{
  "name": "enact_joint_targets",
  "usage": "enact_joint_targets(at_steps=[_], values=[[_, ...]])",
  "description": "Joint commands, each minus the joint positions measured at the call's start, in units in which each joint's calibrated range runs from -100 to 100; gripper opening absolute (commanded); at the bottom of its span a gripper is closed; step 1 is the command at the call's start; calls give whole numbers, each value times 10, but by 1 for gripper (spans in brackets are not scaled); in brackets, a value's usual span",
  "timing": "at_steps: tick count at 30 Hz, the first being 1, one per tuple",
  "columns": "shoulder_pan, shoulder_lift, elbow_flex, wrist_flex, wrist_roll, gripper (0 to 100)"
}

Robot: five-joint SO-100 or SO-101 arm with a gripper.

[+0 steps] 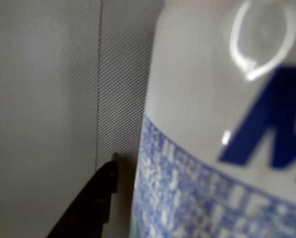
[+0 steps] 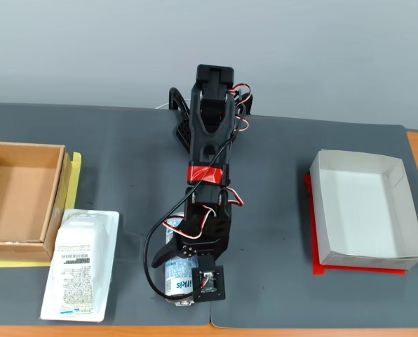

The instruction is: Pick the can and put it in the brown box

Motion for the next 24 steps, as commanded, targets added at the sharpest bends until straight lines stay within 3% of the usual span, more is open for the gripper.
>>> enact_joint_targets(at_steps=[1,12,19,24], values=[[6,-3,-23,-6,1,43],[10,-3,-20,3,0,43],[20,-3,-20,2,1,19],[27,-5,-20,3,1,10]])
